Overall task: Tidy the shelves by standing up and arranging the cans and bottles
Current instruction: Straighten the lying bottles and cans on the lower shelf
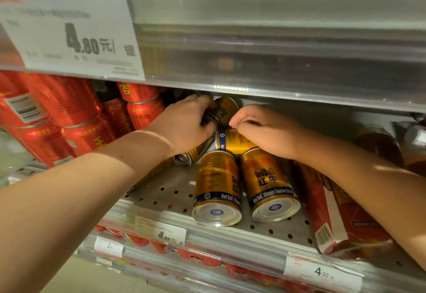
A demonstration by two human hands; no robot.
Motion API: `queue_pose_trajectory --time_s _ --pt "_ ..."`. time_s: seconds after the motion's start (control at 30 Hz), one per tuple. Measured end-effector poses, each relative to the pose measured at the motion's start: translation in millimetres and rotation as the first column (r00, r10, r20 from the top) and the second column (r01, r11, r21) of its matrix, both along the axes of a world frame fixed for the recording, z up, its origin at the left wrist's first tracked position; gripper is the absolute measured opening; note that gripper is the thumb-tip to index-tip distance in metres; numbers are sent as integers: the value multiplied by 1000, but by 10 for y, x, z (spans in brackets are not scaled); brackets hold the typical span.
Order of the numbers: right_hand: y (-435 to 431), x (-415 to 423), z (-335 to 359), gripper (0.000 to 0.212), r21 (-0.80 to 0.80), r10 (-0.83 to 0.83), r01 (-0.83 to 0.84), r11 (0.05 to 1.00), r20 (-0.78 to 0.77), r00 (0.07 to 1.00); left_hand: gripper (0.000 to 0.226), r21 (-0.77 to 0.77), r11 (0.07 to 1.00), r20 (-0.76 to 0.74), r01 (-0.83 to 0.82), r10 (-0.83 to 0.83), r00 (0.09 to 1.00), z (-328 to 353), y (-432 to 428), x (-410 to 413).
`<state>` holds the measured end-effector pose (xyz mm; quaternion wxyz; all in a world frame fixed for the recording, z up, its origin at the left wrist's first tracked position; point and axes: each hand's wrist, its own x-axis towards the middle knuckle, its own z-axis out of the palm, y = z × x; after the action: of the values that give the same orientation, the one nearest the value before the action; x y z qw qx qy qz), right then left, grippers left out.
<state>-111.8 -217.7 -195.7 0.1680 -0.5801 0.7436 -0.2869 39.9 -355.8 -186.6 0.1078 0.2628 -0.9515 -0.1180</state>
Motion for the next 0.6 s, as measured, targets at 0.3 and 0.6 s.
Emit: queue_pose_trajectory --time_s 0.3,0.6 --pt "-50 -160 -54 23 -44 -108 107 993 -26 994 43 15 1000 -45 -4 4 999 21 21 15" --pt "19 -183 -130 19 -74 -93 92 993 -10 996 44 3 1000 -57 -16 16 998 0 41 15"
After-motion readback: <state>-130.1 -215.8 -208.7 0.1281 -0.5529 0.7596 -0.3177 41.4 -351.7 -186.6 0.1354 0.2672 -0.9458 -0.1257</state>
